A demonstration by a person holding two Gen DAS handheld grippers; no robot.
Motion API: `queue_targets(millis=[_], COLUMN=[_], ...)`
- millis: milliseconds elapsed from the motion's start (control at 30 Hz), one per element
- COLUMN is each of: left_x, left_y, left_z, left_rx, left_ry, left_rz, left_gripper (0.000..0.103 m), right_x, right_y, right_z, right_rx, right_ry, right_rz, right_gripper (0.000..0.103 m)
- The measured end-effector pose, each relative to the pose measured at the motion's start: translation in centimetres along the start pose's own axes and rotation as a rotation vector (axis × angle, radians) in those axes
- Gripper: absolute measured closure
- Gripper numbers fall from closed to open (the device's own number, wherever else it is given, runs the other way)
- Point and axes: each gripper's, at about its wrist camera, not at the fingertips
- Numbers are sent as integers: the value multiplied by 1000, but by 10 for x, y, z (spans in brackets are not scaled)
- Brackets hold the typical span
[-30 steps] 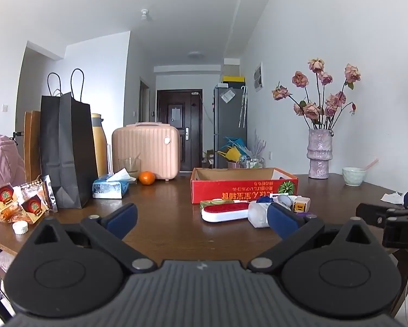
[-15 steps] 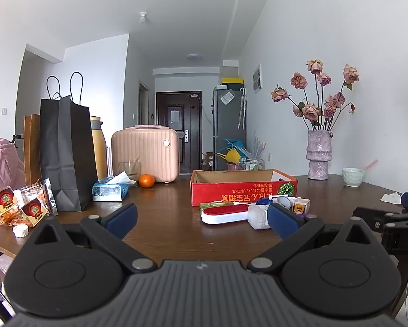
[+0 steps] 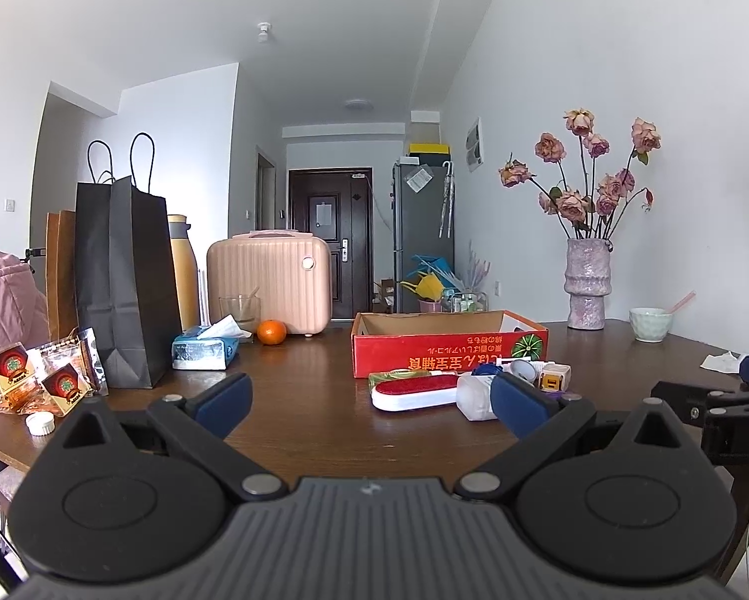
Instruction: Organize rigid objects
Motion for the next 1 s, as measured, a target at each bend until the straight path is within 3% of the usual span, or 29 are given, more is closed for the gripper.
queue_targets(millis=[1000], left_x=[-4], left_y=[-4], left_z=[-1], left_rx=[-6], left_ry=[0], left_rz=[-8], left_gripper=[0], right_x=[0], right_y=[-2], right_z=[-2], right_rx=[-23], right_ry=[2], right_rz=[-11], right_gripper=[0])
Point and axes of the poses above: each gripper's, at about its wrist camera, not at the fingertips, and z roughly against the way its jaws point, y to its left, x to its top, and after that the axes turned 5 degrees about -x, right-handed
